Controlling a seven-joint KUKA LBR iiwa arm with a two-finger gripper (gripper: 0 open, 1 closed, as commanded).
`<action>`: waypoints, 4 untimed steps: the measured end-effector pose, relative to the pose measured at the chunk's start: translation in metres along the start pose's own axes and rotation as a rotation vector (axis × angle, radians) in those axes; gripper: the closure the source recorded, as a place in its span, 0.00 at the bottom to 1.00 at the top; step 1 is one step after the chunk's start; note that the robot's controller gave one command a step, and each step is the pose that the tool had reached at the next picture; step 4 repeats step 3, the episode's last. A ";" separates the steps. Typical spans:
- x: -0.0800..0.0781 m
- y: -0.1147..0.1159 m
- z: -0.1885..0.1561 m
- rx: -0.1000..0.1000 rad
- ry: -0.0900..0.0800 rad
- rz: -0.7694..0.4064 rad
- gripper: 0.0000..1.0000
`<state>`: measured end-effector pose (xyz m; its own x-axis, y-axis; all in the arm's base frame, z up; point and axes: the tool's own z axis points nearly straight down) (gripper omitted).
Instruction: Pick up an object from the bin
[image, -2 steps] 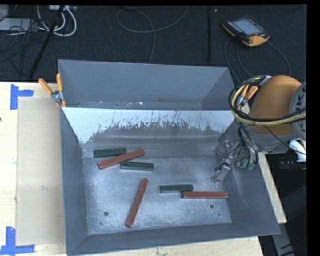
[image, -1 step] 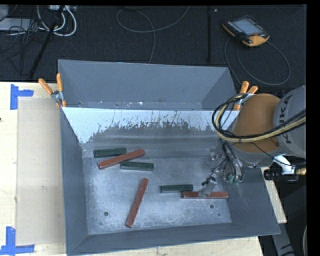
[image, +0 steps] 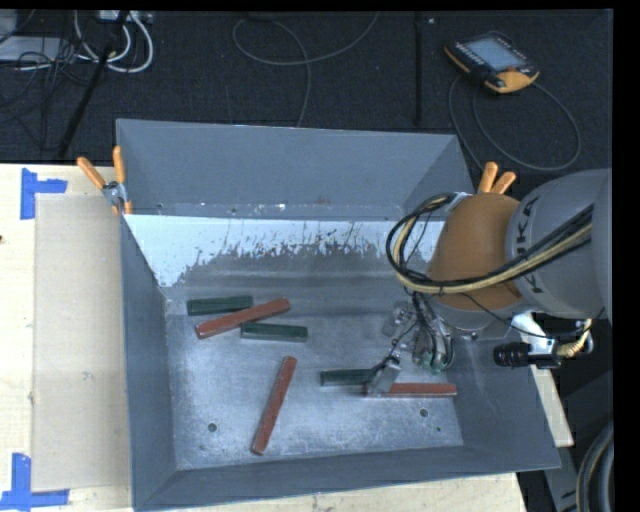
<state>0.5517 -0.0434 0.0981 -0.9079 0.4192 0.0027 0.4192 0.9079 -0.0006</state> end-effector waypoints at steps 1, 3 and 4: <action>-0.015 0.041 0.027 -0.001 -0.003 -0.362 1.00; -0.009 0.018 -0.151 -0.002 -0.012 -0.370 1.00; -0.009 0.018 -0.151 -0.002 -0.012 -0.370 1.00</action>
Offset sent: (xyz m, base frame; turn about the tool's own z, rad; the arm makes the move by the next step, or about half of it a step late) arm 0.0000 0.0000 0.0000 0.0000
